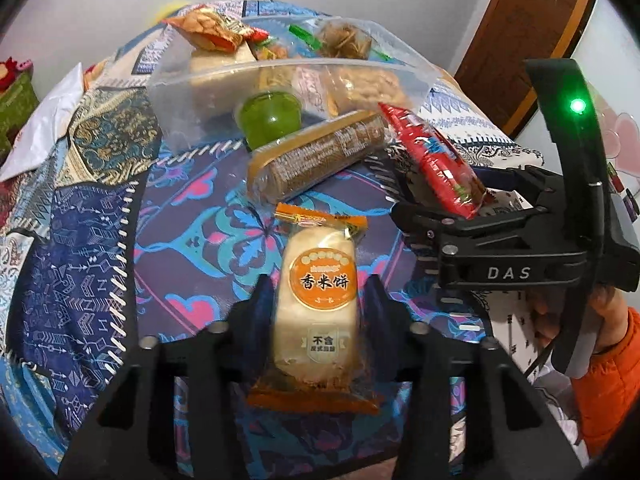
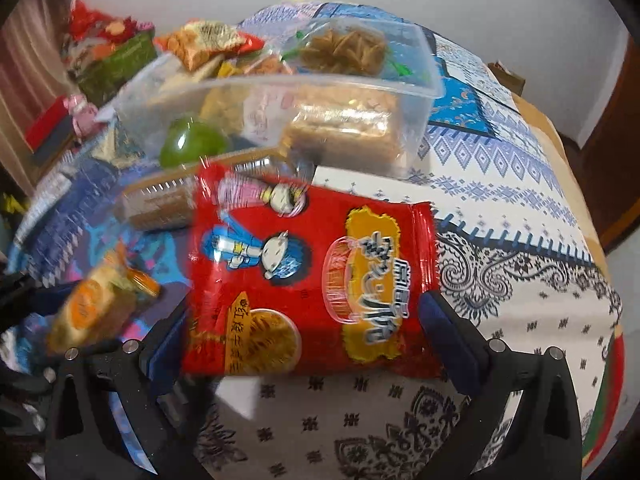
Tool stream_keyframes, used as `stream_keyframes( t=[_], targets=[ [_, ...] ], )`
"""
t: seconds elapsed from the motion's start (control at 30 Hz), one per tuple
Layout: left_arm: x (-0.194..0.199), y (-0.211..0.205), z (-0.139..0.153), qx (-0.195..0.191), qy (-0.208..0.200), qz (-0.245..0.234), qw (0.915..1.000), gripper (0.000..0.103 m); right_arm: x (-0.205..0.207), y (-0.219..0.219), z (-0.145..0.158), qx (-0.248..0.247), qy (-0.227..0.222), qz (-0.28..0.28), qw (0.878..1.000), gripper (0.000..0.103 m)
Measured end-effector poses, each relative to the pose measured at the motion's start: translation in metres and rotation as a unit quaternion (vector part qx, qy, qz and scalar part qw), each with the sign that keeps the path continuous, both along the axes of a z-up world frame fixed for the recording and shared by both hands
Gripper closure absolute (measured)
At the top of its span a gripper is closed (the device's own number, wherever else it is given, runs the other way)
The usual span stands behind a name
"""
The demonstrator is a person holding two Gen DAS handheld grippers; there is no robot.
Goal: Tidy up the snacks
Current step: 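Carry the rice cake over the box with the left tool while the right carries the red cartoon bag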
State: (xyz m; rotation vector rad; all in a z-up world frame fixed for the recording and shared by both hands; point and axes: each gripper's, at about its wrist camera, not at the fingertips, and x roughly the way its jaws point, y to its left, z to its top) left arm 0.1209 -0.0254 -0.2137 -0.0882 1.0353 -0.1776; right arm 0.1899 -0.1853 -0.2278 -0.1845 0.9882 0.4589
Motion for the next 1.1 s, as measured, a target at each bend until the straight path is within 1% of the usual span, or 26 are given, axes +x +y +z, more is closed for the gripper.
stream_keyframes(
  t=[0.03, 0.07, 0.1, 0.13, 0.17, 0.2, 0.23, 0.33, 0.43, 0.5, 0.53, 0.6, 0.87, 1.1],
  targets=[
    [0.000, 0.001, 0.000, -0.003, -0.002, 0.001, 1.0000, 0.068, 0.000, 0.000, 0.000, 0.001, -0.002, -0.002, 1.000, 0.000],
    [-0.001, 0.004, 0.001, -0.011, -0.003, 0.002, 0.9999, 0.068, 0.000, 0.000, 0.000, 0.004, -0.002, -0.004, 1.000, 0.000],
    [-0.001, 0.005, 0.001, -0.016, -0.004, 0.003, 0.9999, 0.069, 0.000, -0.002, 0.001, 0.010, -0.003, -0.007, 1.000, 0.003],
    [-0.001, 0.007, 0.001, -0.017, -0.005, 0.004, 0.9998, 0.069, -0.001, -0.003, 0.001, 0.014, -0.005, -0.012, 1.000, 0.011],
    [-0.003, 0.008, 0.003, -0.017, -0.007, 0.007, 0.9998, 0.069, -0.002, -0.005, 0.003, 0.015, -0.009, -0.016, 1.000, 0.012],
    [-0.003, 0.009, 0.004, -0.017, -0.009, 0.007, 0.9998, 0.069, -0.002, -0.006, 0.004, 0.018, -0.009, -0.016, 1.000, 0.018],
    [-0.004, 0.010, 0.006, -0.018, -0.014, 0.007, 0.9997, 0.069, -0.003, -0.008, 0.006, 0.023, -0.012, -0.017, 1.000, 0.029],
    [-0.010, 0.012, 0.017, -0.015, -0.034, 0.010, 0.9993, 0.069, -0.008, -0.010, 0.013, 0.020, -0.026, -0.015, 0.999, 0.046],
    [-0.012, 0.017, 0.031, -0.018, -0.052, 0.018, 0.9983, 0.069, -0.009, -0.014, 0.020, 0.038, -0.028, -0.014, 0.999, 0.053],
    [-0.013, 0.021, 0.041, -0.017, -0.064, 0.026, 0.9974, 0.069, -0.008, -0.016, 0.024, 0.046, -0.032, -0.015, 0.998, 0.055],
    [-0.013, 0.022, 0.045, -0.017, -0.070, 0.028, 0.9970, 0.069, -0.009, -0.018, 0.026, 0.051, -0.034, -0.014, 0.998, 0.059],
    [-0.010, 0.026, 0.054, -0.018, -0.083, 0.033, 0.9959, 0.069, -0.011, -0.020, 0.034, 0.062, -0.037, -0.011, 0.997, 0.064],
    [0.013, 0.037, 0.082, -0.020, -0.123, 0.050, 0.9910, 0.069, -0.015, -0.014, 0.068, 0.079, -0.078, 0.000, 0.994, 0.064],
    [0.045, 0.040, 0.106, -0.028, -0.156, 0.054, 0.9858, 0.069, 0.005, -0.012, 0.096, 0.104, -0.114, -0.002, 0.988, 0.064]
  ],
)
